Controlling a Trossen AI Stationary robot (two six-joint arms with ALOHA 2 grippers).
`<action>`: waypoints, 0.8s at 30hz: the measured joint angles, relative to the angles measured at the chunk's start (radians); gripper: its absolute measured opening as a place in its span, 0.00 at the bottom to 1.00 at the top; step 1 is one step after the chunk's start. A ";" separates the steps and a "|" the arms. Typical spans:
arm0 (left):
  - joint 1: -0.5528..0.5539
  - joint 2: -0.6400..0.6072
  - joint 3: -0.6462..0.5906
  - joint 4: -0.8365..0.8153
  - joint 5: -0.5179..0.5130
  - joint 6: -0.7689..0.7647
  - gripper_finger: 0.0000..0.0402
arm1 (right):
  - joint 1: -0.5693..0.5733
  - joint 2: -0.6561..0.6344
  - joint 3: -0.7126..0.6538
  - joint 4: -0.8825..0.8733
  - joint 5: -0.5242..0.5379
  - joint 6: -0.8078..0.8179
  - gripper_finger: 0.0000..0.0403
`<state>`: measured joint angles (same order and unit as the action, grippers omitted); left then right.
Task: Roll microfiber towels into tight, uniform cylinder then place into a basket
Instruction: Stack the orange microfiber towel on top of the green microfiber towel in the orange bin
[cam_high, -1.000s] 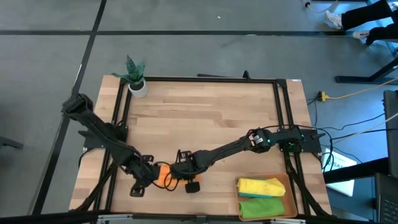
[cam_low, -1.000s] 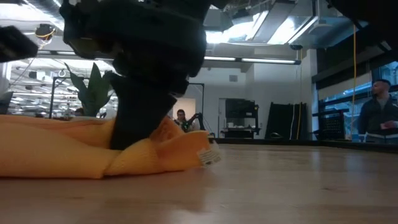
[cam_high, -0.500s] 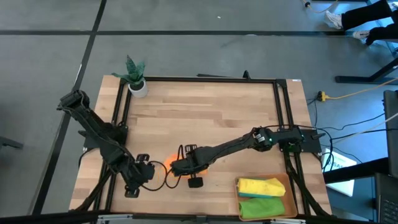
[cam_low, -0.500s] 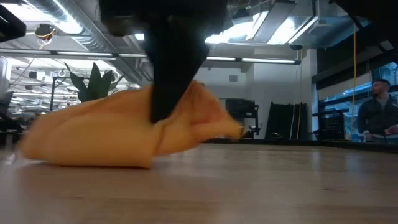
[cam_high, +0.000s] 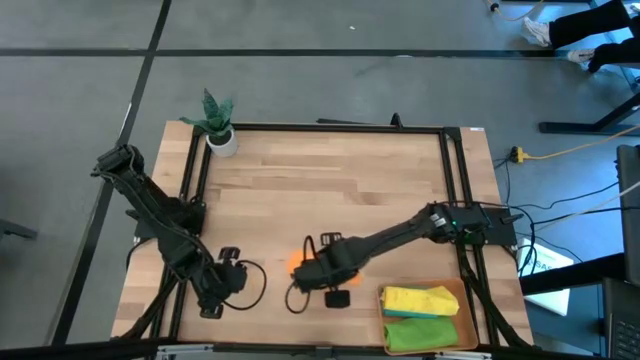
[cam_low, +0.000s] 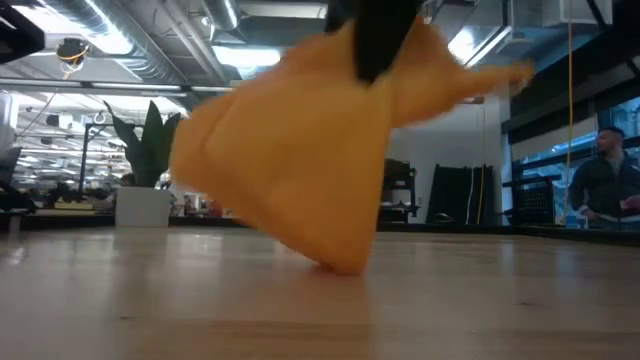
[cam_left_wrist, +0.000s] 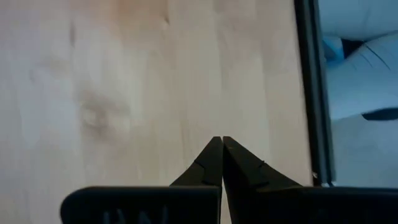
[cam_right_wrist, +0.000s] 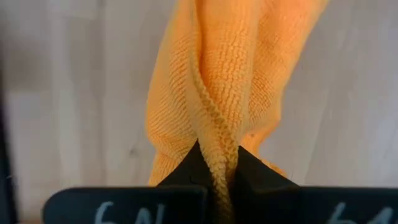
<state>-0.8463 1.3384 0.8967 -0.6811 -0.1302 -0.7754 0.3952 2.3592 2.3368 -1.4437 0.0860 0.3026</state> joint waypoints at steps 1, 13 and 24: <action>0.000 0.000 0.000 0.001 -0.012 0.007 0.00 | 0.011 -0.014 0.002 -0.008 0.000 0.010 0.04; 0.006 0.000 0.001 0.088 -0.095 0.137 0.00 | 0.222 -0.190 -0.001 -0.127 0.054 0.265 0.04; 0.061 0.000 0.001 0.303 -0.098 0.366 0.00 | 0.506 -0.227 -0.062 -0.126 0.221 0.482 0.05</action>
<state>-0.7851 1.3388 0.8978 -0.3784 -0.2287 -0.4096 0.9014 2.1319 2.2744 -1.5702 0.3074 0.7841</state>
